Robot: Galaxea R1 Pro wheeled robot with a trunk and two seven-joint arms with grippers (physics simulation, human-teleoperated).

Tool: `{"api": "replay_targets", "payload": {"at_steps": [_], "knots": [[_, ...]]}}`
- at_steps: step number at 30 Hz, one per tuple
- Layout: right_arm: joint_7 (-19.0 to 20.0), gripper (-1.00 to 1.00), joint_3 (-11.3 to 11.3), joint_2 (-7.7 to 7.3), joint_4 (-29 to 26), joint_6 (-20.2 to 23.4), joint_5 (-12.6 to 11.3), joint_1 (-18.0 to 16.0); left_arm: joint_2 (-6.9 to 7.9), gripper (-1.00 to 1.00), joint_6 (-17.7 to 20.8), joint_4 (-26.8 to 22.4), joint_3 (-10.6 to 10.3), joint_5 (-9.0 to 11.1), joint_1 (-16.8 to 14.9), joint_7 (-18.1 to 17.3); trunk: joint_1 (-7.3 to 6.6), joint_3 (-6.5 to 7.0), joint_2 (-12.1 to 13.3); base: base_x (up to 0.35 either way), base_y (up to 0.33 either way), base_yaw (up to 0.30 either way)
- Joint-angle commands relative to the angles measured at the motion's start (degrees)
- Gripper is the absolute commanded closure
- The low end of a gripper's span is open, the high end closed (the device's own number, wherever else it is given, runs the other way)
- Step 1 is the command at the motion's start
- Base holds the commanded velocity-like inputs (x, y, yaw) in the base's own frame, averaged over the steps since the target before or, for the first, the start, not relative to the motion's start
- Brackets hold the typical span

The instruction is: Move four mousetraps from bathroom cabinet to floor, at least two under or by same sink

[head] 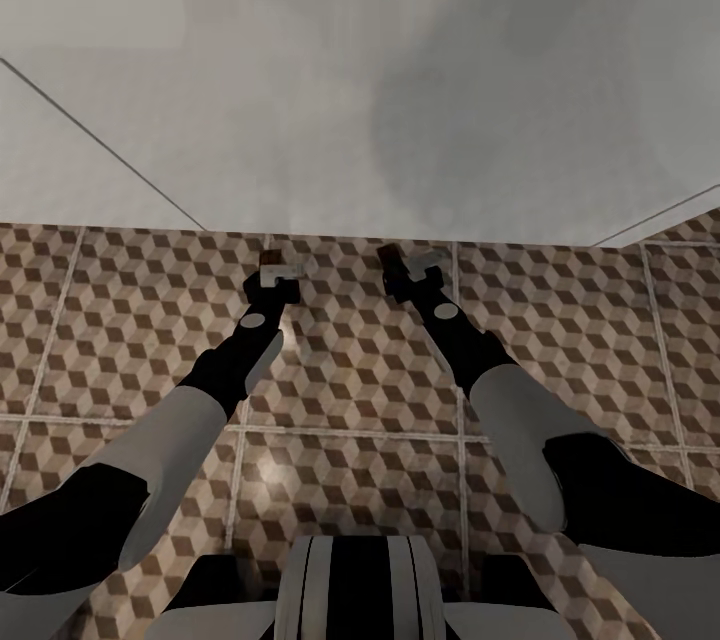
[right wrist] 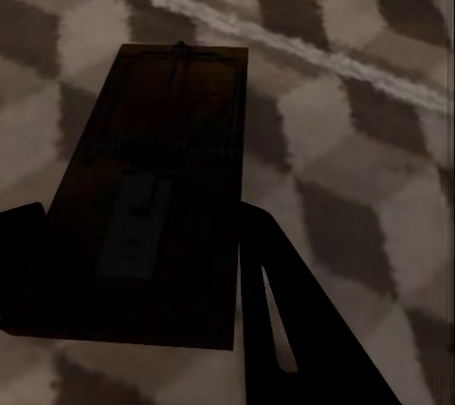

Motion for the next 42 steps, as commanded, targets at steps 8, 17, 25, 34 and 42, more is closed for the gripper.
{"api": "replay_targets", "payload": {"at_steps": [8,17,25,34,42], "knots": [[-0.22,1.00,-0.10,-0.72,4.45,-7.44,0.23,-0.02,0.04,1.00,-0.05,-0.05,-1.36,0.65,-0.01,0.72,-0.01,-0.02,-0.01,0.000,0.000,0.000],[-0.27,1.00,-0.04,-0.76,4.98,-8.13,0.23,-0.02,-0.30,1.00,0.00,0.06,-1.49,0.66,0.03,0.73,-0.01,-0.02,-0.01,0.000,0.000,0.000],[-0.27,1.00,0.04,-0.62,6.98,-8.28,0.29,-0.02,-0.42,1.00,0.01,0.71,-1.67,0.66,0.04,0.73,-0.01,-0.02,-0.01,0.000,0.000,0.000],[-0.27,1.00,0.05,-0.63,8.05,-8.44,0.30,-0.02,-0.69,1.00,-0.05,2.48,-1.69,0.66,0.04,0.73,-0.01,-0.02,-0.01,0.000,0.000,0.000],[-0.27,1.00,0.05,-0.75,8.41,-8.50,0.32,-0.02,-0.75,1.00,-0.11,3.63,-1.85,0.66,0.04,0.73,-0.01,-0.02,-0.01,0.000,0.000,0.000]]}}
